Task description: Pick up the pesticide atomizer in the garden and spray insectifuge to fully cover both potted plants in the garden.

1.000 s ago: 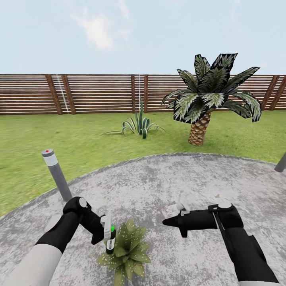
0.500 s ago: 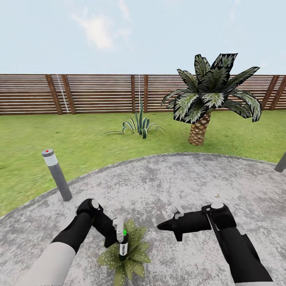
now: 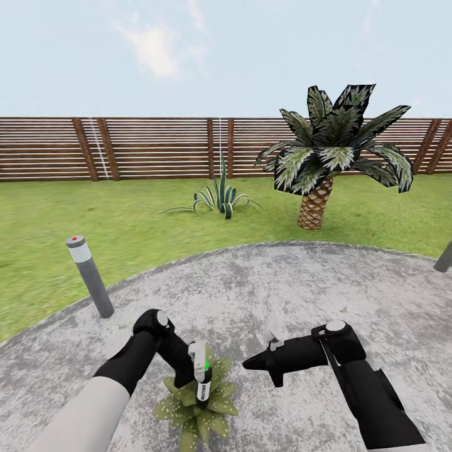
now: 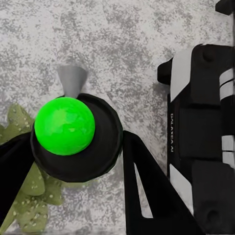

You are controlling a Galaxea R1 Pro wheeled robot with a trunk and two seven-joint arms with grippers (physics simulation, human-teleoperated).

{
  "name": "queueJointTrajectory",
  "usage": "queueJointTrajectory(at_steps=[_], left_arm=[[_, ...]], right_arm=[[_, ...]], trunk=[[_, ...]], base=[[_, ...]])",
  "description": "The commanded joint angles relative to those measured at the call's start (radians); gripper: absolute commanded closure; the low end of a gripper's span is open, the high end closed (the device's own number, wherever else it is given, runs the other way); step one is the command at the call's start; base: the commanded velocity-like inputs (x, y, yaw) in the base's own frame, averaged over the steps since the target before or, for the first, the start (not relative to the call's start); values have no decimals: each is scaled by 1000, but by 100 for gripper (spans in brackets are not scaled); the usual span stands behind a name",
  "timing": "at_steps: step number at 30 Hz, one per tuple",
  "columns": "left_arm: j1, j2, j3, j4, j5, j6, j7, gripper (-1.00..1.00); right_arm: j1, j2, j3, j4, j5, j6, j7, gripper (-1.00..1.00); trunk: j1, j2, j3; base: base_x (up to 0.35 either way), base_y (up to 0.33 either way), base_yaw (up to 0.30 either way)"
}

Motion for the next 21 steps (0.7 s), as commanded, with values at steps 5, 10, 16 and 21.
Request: queueJointTrajectory(at_steps=[5,10,16,21], left_arm=[[0,2,-31,0,-5,12,-5,100],[1,2,-33,30,-5,13,-2,100],[1,2,-36,46,-8,46,0,100],[1,0,-42,46,-10,59,2,100]], right_arm=[[-1,1,27,-1,50,10,4,100],[-1,57,34,-1,243,10,4,100],[-1,68,35,-3,301,10,7,100],[-2,77,35,-24,302,10,8,100]], trunk=[[0,-1,-1],[0,-1,-1],[0,-1,-1],[0,-1,-1]], base=[[0,0,0],[0,0,0],[0,0,0],[0,0,0]])
